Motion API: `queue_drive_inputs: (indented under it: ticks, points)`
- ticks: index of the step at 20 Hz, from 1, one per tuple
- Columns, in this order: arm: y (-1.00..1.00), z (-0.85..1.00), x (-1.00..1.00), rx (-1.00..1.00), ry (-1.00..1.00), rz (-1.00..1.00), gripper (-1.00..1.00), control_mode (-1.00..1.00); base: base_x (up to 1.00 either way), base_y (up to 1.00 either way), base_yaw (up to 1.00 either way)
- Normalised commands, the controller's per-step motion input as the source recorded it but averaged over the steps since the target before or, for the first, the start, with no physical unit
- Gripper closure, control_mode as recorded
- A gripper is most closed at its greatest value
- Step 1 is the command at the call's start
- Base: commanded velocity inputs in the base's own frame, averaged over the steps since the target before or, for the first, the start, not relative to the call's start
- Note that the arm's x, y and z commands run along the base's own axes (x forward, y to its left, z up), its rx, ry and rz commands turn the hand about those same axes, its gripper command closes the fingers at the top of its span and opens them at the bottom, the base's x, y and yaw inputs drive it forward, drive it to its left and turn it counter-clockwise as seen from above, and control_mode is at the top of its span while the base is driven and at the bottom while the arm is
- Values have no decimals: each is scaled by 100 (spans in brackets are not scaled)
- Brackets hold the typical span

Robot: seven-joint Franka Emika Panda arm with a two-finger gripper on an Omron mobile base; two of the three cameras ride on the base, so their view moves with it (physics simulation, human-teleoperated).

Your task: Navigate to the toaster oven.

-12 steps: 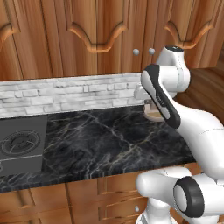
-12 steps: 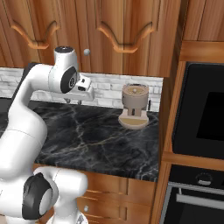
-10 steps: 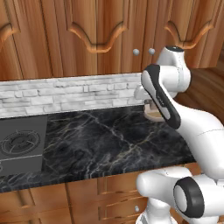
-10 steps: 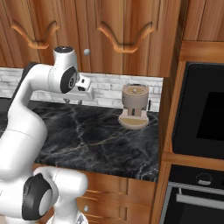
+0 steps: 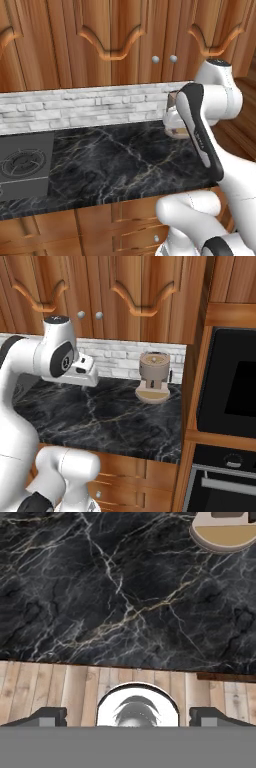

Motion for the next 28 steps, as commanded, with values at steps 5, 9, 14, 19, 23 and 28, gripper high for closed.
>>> queue_drive_inputs:
  ticks: [5,9,14,19,23,28]
  points:
    - [0,0,-89,-1,5,0,-100,-100,0,0,0]
    - [0,0,-28,0,0,0,-100,-100,0,0,0]
    - [15,0,0,0,0,0,-100,-100,0,0,0]
    - [1,0,0,0,0,0,-100,-100,0,0,0]
    - [0,0,0,0,0,0,-100,100,-15,0,0]
    - [0,0,0,0,0,0,-100,100,-96,43,30]
